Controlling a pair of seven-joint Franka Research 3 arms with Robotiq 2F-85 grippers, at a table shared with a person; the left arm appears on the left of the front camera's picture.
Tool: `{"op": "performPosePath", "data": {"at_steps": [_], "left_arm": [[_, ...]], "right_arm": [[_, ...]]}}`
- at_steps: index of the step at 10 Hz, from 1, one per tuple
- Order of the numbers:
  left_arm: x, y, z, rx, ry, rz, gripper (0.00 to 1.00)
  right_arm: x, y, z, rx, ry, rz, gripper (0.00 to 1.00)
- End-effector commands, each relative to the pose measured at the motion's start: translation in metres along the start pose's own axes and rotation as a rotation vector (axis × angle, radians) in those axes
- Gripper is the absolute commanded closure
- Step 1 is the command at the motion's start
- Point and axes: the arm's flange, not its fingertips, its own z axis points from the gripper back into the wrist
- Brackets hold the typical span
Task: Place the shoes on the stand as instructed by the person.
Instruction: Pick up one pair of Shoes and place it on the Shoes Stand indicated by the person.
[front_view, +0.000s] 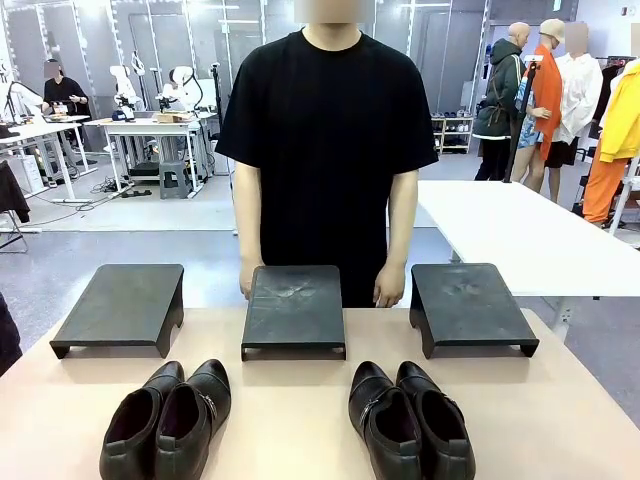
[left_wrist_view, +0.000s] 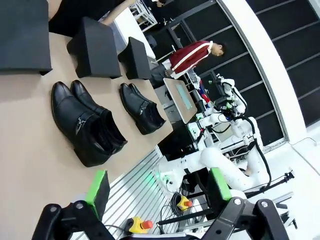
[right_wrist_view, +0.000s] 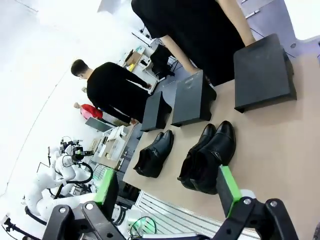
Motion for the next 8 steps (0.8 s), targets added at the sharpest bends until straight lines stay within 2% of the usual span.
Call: {"op": "performPosePath", "data": {"at_steps": [1,8], "left_arm": [[-0.0025,0.0029,0.0010,-0.006,0.011,0.005,0.00],[-0.0025,0.0029,0.0010,-0.006,0.011,0.005,0.00]], "right_arm": [[0.0060,0.0039,-0.0088,0.004,0.015,0.003,0.00],[0.0060,0.0039,-0.0088,0.004,0.015,0.003,0.00]]}}
